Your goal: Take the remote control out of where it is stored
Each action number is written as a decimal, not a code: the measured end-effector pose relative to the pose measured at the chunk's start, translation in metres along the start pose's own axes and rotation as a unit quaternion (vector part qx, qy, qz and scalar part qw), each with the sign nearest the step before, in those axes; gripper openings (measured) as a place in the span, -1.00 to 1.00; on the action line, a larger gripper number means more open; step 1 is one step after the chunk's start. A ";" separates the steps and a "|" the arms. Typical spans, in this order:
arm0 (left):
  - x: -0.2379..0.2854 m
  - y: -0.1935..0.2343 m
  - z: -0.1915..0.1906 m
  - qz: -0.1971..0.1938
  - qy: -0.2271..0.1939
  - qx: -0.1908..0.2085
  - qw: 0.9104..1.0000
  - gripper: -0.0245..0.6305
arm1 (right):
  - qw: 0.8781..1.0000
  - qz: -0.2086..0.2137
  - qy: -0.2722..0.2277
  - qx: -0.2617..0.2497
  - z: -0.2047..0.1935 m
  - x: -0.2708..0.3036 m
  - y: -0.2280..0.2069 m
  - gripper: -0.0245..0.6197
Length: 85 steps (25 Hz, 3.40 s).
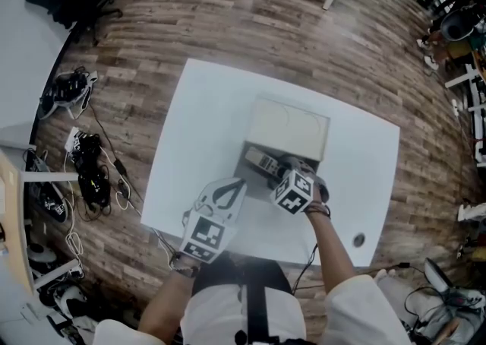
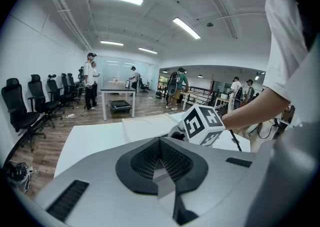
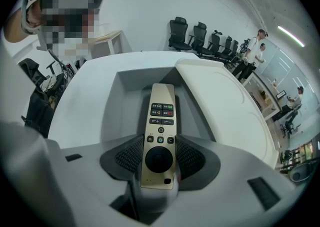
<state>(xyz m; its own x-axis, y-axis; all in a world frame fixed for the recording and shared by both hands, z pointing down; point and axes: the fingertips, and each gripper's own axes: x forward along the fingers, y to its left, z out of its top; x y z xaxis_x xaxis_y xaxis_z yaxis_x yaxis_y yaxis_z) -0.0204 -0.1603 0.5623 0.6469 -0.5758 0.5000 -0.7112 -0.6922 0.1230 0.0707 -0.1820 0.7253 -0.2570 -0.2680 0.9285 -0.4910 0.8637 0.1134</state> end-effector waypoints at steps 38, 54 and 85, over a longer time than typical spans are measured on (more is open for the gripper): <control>-0.030 -0.016 0.054 -0.004 -0.047 0.067 0.997 -0.96 | 0.987 -0.074 -0.115 0.087 0.007 -0.127 -0.005 -0.32; -0.034 -0.038 0.103 -0.014 -0.087 0.106 0.990 -0.96 | 0.967 -0.112 -0.169 0.153 -0.017 -0.195 -0.009 -0.32; -0.073 -0.056 0.176 0.008 -0.156 0.142 0.977 -0.96 | 0.889 -0.214 -0.341 0.217 -0.009 -0.377 -0.024 -0.32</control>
<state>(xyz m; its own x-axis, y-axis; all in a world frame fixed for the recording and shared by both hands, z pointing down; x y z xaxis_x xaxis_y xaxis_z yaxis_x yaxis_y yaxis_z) 0.0205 -0.1562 0.3677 0.7208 -0.6608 0.2090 -0.6447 -0.7500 -0.1480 0.1875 -0.0980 0.3756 -0.3422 -0.8567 0.3860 -0.9022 0.4143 0.1196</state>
